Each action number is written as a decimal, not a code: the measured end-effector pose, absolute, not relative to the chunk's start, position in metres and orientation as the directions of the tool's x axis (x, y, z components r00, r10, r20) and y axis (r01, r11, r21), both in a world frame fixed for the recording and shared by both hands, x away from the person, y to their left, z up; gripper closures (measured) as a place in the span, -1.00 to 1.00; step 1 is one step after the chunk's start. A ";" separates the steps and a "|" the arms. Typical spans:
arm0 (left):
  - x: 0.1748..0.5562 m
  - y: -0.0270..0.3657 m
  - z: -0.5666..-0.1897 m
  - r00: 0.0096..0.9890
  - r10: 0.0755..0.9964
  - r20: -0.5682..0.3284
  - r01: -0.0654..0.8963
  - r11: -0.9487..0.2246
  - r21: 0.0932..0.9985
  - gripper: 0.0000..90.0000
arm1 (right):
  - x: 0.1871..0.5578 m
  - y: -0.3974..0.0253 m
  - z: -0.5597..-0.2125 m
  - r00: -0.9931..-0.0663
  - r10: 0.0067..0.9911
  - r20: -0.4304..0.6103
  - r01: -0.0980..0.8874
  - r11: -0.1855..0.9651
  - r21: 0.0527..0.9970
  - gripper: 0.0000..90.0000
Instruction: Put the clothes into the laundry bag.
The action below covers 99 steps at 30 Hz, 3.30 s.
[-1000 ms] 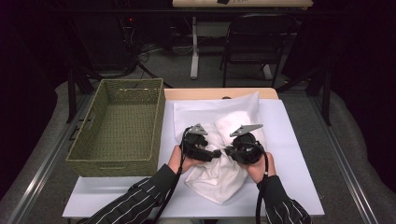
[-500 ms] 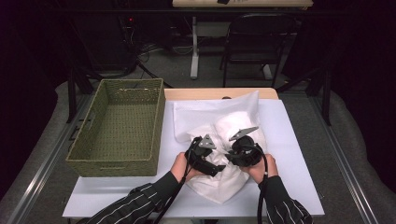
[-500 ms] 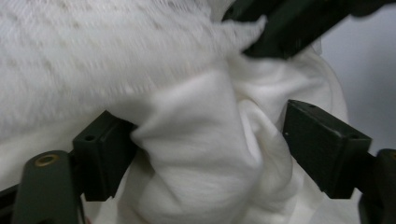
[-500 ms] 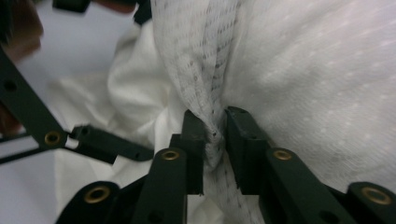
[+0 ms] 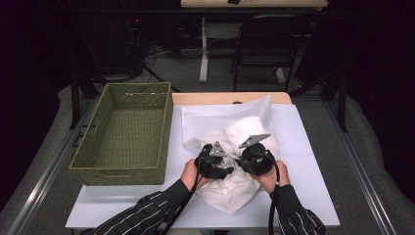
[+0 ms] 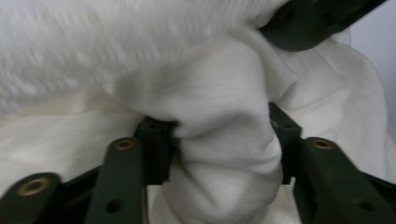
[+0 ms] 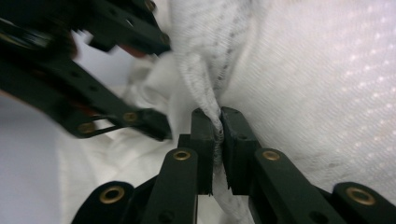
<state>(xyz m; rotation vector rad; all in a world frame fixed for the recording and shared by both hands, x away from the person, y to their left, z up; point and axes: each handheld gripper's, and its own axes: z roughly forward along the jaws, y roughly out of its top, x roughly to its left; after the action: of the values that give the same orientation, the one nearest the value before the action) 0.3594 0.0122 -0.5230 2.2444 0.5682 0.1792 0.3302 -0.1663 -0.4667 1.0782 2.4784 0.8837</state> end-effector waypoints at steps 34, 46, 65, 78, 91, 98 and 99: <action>0.371 0.027 -0.494 0.882 0.467 -0.066 0.351 -0.556 0.754 -0.46 | 0.327 -0.186 -0.449 -0.650 0.759 0.042 0.559 0.441 0.702 0.96; 0.388 0.027 -0.508 0.816 0.570 -0.098 0.482 -0.576 0.660 -1.00 | 0.327 -0.186 -0.447 -0.641 0.765 0.052 0.568 0.429 0.702 0.90; 0.376 -0.005 -0.510 0.866 0.447 -0.224 0.447 -0.491 0.748 0.47 | 0.322 -0.175 -0.437 -0.646 0.763 0.018 0.525 0.426 0.737 0.99; 0.379 -0.014 -0.516 0.899 0.407 -0.163 0.374 -0.521 0.767 0.34 | 0.321 -0.186 -0.439 -0.622 0.783 -0.009 0.546 0.442 0.712 0.61; 0.367 -0.016 -0.512 0.930 0.340 -0.137 0.320 -0.571 0.756 0.08 | 0.322 -0.180 -0.443 -0.601 0.795 -0.086 0.543 0.485 0.686 0.95; 0.364 0.013 -0.495 0.918 0.373 -0.131 0.343 -0.585 0.735 -0.18 | 0.323 -0.184 -0.443 -0.599 0.798 -0.065 0.549 0.468 0.693 0.94; 0.364 0.016 -0.494 0.908 0.399 -0.125 0.358 -0.589 0.725 -0.22 | 0.323 -0.183 -0.443 -0.598 0.799 -0.063 0.552 0.467 0.691 0.94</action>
<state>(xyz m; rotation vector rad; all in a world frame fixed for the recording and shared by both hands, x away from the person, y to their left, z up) 0.3643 0.0155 -0.4939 2.2532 0.5376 0.0643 0.3228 -0.1835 -0.4431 1.1353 2.3415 0.8993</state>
